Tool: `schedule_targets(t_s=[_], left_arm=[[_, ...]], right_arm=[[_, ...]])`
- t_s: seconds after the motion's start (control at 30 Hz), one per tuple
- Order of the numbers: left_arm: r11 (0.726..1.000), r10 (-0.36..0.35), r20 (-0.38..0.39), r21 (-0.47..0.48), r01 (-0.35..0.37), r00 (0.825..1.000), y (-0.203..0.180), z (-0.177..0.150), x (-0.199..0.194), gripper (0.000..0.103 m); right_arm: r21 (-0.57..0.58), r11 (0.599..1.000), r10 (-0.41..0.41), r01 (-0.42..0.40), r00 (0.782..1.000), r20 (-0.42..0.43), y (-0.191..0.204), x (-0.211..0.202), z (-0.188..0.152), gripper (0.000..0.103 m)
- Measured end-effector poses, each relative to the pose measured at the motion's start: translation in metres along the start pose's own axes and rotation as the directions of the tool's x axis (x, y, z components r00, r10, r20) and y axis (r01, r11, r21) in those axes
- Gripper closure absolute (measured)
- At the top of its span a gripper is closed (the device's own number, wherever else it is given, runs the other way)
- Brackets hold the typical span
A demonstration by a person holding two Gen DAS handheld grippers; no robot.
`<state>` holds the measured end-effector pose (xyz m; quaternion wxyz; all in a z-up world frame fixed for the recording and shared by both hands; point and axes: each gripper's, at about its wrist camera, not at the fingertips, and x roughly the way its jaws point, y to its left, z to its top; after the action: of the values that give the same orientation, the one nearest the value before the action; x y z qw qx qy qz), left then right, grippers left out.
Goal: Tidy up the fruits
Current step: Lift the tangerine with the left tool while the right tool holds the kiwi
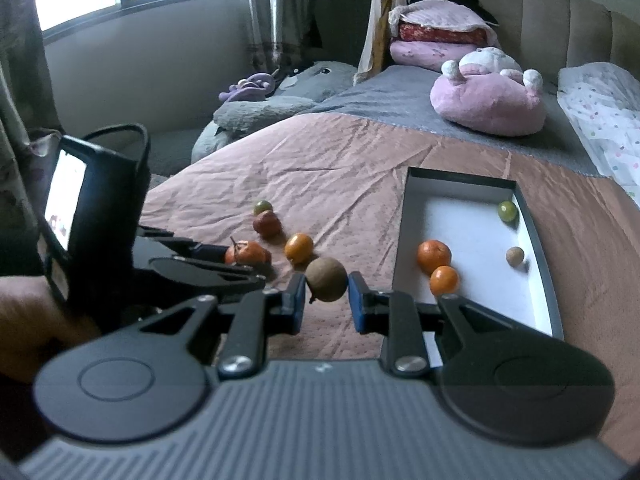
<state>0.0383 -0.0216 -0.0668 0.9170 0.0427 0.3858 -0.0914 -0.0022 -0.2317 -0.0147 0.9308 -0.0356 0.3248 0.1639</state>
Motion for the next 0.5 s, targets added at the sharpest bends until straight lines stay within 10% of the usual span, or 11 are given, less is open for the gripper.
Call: schedule_targets(t_s=[0.5], left_arm=[[0.999,0.043,0.038,-0.034,-0.041,0.998,0.007,0.002,-0.011,0.059]], right_arm=[[-0.009,1.000,0.009,-0.008,1.000,0.017,0.003,-0.013,-0.003,0.077]])
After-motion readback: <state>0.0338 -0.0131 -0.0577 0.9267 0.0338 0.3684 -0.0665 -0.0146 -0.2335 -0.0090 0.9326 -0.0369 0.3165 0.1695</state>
